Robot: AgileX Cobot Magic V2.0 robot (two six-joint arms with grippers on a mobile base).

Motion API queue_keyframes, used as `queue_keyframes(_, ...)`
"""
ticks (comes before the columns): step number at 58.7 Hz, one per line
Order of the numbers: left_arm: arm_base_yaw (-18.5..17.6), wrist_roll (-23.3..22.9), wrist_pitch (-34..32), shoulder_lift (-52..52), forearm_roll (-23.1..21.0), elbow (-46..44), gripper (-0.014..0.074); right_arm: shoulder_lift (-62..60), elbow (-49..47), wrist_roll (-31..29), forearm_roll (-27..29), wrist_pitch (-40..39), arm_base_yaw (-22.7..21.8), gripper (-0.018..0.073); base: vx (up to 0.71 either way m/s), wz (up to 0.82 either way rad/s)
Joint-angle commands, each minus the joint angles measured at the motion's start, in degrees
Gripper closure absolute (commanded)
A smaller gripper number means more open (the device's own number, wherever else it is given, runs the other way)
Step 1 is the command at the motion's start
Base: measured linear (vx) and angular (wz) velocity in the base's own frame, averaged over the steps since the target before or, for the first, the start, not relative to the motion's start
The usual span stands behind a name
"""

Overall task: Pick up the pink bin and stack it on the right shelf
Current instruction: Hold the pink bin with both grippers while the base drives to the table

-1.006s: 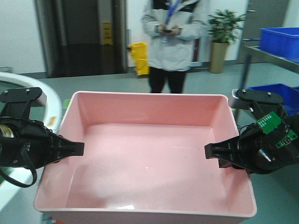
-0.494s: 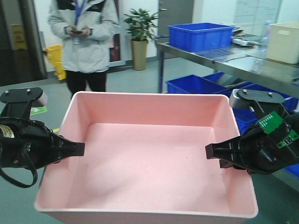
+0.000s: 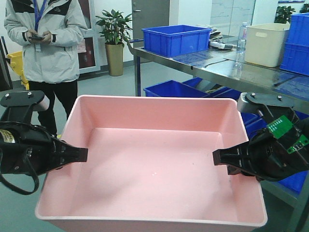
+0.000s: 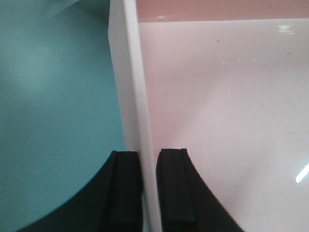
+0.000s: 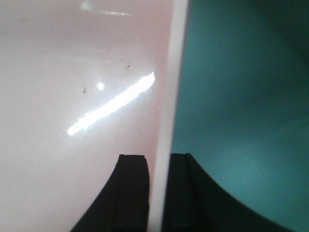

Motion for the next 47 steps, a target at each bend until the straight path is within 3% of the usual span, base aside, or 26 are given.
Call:
queue_keyframes(1, -0.15, 0.84, -5.03, -2.14, -0.52, -1.88, 0.0598, -1.94, -1.93, -1.13, -0.35, -4.72, -0.32, 0.0568, 0.32, 0.02)
queue_keyframes(47, -0.15, 0.84, -5.03, -2.14, -0.52, -1.88, 0.0598, -1.94, -1.93, -1.13, -0.35, -4.72, -0.32, 0.0568, 0.46, 0.14)
